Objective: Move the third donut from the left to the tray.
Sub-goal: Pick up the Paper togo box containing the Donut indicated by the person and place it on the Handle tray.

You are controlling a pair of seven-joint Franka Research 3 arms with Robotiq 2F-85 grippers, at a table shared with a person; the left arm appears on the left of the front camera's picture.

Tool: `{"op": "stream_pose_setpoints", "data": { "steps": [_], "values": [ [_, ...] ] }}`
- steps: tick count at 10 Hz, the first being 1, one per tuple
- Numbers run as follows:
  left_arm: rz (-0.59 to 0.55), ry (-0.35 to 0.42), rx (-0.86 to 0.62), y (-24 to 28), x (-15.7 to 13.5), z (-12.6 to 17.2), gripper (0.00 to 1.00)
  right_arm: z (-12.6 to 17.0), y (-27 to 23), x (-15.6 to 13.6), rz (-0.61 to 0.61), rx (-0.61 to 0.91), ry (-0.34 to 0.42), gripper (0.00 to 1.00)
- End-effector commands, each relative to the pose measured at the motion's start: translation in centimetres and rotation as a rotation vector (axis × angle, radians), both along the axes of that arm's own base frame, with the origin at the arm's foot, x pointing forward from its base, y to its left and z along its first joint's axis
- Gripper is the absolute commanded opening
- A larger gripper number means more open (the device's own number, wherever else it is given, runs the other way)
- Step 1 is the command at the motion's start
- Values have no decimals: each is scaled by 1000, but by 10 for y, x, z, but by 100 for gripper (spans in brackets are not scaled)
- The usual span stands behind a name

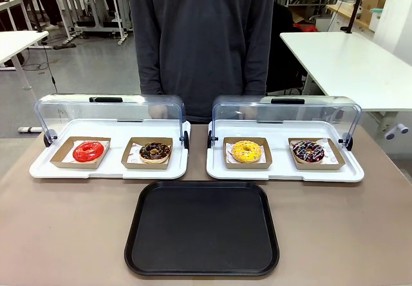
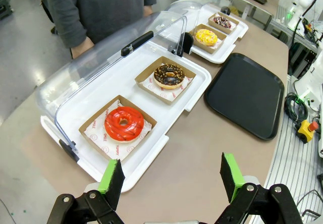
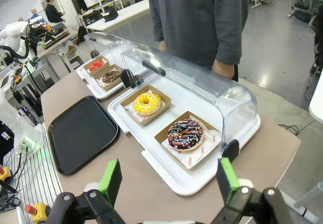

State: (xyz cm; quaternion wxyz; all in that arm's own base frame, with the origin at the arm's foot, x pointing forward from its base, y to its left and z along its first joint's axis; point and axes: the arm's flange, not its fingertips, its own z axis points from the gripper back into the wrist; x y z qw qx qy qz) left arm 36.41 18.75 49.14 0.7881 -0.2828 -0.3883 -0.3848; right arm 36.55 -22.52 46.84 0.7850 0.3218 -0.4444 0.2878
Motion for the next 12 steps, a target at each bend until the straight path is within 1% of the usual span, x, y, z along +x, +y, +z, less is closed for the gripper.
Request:
{"op": "stream_pose_setpoints", "data": {
  "steps": [1, 12],
  "values": [
    [-2, 5, -6, -1, -1, 2, 100, 1, -1, 4, -1, 12, -28, 100],
    [-2, 5, -6, -1, -1, 2, 100, 1, -1, 4, -1, 12, -28, 100]
  ]
}}
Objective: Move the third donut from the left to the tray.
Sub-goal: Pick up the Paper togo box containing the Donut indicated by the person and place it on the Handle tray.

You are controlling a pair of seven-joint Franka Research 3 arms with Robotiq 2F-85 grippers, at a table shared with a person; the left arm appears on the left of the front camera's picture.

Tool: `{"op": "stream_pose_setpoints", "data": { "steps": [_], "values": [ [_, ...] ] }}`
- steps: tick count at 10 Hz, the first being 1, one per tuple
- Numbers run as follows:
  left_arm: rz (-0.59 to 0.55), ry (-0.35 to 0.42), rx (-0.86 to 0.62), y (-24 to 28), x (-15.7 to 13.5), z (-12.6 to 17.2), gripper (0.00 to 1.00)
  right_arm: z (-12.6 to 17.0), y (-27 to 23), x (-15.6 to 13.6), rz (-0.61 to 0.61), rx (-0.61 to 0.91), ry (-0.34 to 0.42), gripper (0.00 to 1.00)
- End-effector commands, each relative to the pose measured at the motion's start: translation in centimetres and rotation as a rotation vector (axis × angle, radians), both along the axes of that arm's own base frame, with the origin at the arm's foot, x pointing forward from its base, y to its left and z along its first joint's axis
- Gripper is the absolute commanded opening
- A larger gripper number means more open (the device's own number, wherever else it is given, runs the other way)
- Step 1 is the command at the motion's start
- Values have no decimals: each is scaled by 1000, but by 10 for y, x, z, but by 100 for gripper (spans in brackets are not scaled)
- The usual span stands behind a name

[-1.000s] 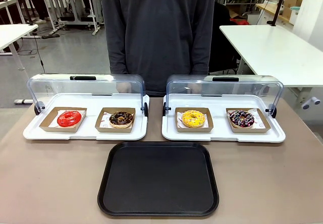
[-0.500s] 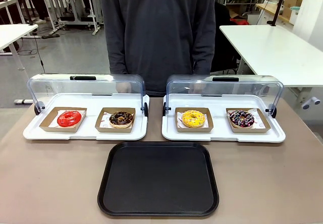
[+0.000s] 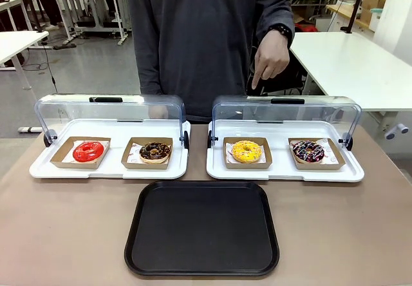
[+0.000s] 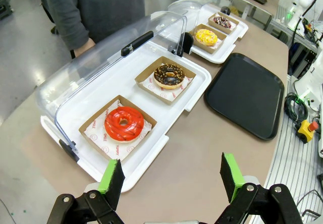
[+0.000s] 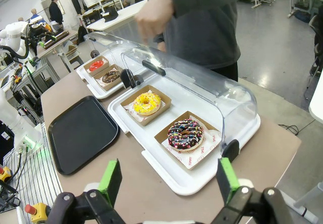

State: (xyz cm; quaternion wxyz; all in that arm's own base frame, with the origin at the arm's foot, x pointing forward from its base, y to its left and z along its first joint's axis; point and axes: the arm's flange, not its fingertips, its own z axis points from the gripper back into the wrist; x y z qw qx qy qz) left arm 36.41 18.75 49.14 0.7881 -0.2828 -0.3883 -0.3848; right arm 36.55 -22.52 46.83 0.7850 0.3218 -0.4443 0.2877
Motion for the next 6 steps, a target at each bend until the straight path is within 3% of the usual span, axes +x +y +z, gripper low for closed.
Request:
{"op": "stream_pose_setpoints", "data": {
  "steps": [1, 6],
  "values": [
    [-2, 5, -6, -1, -1, 2, 100, 1, -1, 4, -1, 12, -29, 100],
    [-2, 5, -6, -1, -1, 2, 100, 1, -1, 4, -1, 12, -29, 100]
  ]
}}
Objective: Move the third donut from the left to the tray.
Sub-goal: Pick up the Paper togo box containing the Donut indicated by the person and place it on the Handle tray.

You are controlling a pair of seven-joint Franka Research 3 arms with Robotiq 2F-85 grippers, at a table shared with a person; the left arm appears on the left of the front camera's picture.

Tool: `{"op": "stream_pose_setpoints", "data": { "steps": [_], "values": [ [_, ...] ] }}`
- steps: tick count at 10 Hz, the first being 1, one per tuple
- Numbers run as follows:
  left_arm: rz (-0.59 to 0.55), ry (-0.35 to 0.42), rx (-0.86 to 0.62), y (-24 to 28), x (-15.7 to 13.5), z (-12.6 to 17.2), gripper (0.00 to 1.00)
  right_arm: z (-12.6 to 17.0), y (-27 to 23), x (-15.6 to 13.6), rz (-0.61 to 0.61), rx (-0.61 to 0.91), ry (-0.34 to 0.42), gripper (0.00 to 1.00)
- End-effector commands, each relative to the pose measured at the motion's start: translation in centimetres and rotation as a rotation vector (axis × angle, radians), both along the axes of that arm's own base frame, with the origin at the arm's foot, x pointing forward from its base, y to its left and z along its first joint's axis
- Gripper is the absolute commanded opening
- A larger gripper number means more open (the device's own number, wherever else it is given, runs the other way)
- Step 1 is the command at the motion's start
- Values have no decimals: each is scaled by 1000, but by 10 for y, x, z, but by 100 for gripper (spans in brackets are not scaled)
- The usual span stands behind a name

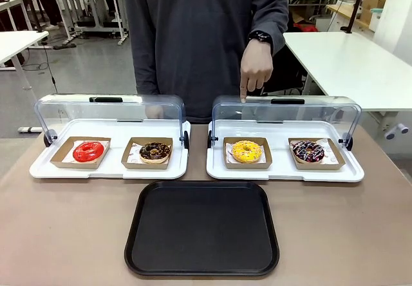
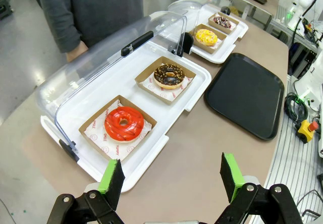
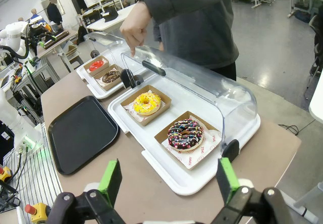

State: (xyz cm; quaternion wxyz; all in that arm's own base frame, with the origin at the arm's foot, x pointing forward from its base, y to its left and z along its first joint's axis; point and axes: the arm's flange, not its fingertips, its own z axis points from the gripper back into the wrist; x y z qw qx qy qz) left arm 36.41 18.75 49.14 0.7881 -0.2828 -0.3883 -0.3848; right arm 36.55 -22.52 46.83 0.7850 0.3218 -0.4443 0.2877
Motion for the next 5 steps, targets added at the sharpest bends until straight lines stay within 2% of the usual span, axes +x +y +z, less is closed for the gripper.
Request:
{"op": "stream_pose_setpoints", "data": {
  "steps": [1, 5],
  "values": [
    [-2, 5, -6, -1, -1, 2, 100, 1, -1, 4, -1, 12, -29, 100],
    [-2, 5, -6, -1, -1, 2, 100, 1, -1, 4, -1, 12, -29, 100]
  ]
}}
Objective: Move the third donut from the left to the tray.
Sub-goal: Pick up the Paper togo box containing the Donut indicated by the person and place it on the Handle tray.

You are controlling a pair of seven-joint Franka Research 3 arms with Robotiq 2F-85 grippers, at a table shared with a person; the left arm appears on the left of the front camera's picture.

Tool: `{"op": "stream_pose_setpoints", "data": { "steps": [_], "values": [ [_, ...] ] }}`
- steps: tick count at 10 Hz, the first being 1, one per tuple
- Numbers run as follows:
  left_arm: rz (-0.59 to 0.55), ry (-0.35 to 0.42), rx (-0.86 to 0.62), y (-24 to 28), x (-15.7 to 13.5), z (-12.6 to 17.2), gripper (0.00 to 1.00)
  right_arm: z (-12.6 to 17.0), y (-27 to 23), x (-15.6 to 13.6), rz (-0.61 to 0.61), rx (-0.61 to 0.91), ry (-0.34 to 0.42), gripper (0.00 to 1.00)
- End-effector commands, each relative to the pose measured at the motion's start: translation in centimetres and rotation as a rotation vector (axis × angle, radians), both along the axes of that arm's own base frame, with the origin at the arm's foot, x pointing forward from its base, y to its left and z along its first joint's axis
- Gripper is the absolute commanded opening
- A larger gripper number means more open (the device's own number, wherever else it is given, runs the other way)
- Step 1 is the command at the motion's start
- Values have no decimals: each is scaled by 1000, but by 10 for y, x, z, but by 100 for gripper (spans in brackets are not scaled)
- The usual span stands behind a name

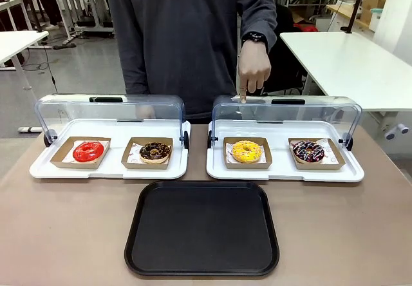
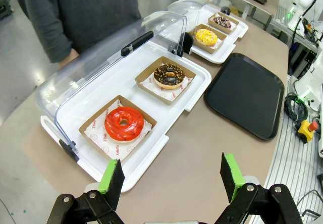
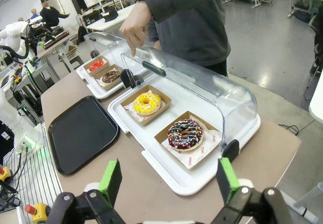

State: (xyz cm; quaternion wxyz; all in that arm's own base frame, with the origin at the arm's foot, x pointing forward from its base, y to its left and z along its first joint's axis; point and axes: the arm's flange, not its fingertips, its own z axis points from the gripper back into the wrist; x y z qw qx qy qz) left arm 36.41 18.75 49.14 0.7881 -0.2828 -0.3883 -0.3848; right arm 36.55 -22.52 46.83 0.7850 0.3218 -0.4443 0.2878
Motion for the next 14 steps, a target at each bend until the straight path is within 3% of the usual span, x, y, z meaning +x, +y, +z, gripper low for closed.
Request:
{"op": "stream_pose_setpoints", "data": {
  "steps": [1, 7, 8, 11, 14],
  "values": [
    [-2, 5, -6, -1, -1, 2, 100, 1, -1, 4, -1, 12, -29, 100],
    [-2, 5, -6, -1, -1, 2, 100, 1, -1, 4, -1, 12, -29, 100],
    [-2, 5, -6, -1, -1, 2, 100, 0, 0, 0, 0, 0, 0, 100],
    [-2, 5, -6, -1, -1, 2, 100, 51, 68, 16, 96, -163, -25, 100],
    [-2, 5, -6, -1, -1, 2, 100, 75, 167, 24, 204, -404, -39, 100]
  ]
}}
